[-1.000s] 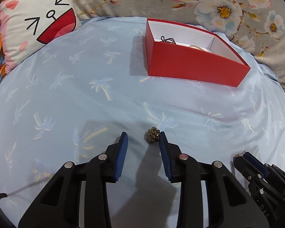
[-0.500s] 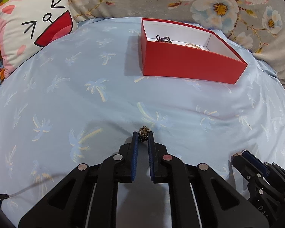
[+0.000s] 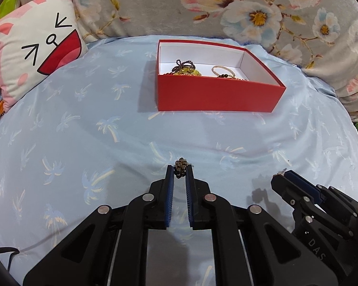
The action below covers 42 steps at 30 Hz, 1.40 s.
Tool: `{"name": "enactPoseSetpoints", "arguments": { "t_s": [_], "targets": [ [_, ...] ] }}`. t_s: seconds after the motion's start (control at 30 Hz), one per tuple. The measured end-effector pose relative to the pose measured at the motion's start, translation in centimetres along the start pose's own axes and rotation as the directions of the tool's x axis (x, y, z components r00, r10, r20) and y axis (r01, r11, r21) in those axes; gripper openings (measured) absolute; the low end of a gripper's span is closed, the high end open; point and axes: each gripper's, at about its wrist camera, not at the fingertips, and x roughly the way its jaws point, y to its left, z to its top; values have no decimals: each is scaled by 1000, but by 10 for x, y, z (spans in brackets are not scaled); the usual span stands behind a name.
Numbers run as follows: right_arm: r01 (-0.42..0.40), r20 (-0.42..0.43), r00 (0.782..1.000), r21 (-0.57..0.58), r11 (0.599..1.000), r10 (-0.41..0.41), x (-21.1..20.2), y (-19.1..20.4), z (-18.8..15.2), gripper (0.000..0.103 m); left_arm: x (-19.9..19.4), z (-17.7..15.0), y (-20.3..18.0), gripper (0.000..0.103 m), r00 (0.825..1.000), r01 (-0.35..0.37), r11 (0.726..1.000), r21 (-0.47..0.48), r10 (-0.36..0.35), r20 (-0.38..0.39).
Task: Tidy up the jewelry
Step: 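Carry both small gold pieces into the red box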
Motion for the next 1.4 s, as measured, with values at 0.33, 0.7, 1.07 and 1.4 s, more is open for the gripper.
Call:
{"name": "enactPoseSetpoints", "arguments": {
  "t_s": [0.33,0.7,1.07,1.4],
  "targets": [
    [8,29,1000,-7,1000,-7,-2,-1,19,18,-1,14,-4,10,1000,6,1000,11,-6,16],
    [25,110,994,-18,1000,-23,-7,-9,73,18,-3,66,-23,10,996,-13,998,61,8,87],
    [33,151,988,-6,999,-32,8,-23,134,18,15,125,-42,10,990,-25,996,85,13,138],
    [77,148,986,-9,997,-75,41,-40,181,18,45,168,-43,10,989,-45,995,85,32,144]
  ]
}}
